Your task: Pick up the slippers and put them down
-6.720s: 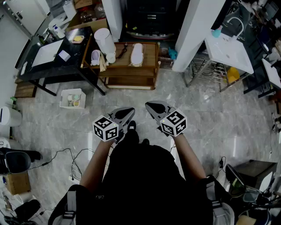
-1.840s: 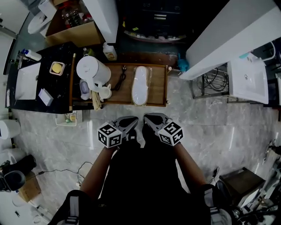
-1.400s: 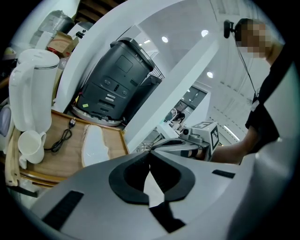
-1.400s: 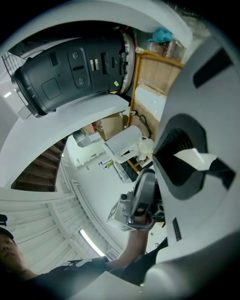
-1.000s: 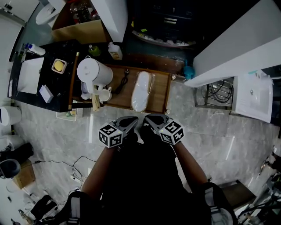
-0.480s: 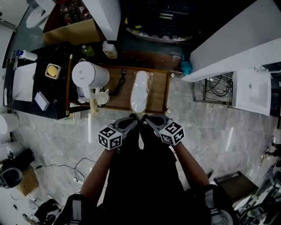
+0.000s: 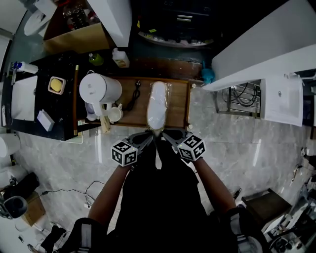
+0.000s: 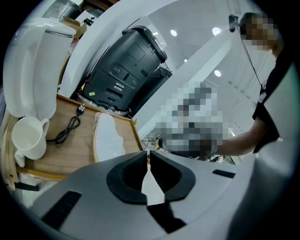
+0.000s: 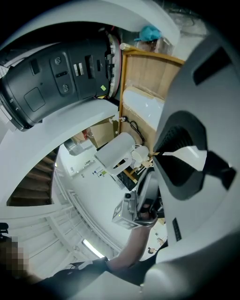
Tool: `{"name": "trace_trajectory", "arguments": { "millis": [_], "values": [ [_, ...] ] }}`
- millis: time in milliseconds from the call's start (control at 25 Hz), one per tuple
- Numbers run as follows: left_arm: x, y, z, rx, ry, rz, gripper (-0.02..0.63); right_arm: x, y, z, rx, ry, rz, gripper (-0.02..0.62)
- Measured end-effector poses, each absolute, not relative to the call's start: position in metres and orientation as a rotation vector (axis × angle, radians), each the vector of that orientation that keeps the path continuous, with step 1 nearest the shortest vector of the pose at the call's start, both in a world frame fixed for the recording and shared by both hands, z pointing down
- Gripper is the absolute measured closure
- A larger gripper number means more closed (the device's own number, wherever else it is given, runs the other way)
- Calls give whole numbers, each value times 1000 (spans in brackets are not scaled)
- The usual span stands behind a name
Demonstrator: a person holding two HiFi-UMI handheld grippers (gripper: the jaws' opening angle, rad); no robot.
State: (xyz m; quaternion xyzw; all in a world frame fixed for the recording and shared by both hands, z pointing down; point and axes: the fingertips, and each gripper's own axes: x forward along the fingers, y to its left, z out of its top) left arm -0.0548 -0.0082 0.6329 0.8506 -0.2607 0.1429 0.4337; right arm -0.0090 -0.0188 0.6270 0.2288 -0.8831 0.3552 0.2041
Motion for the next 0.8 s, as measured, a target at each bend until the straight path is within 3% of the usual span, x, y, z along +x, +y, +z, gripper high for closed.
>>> {"name": "trace_trajectory", "arguments": {
  "millis": [360,800],
  "values": [
    [-63,-27,672,2104,-619,453,591,-16,-37,671,625,-2377,1122,511],
    [-74,-68,716,2052,-656,433,591,7,-73,726,761,-2230,1204,465]
  ]
}}
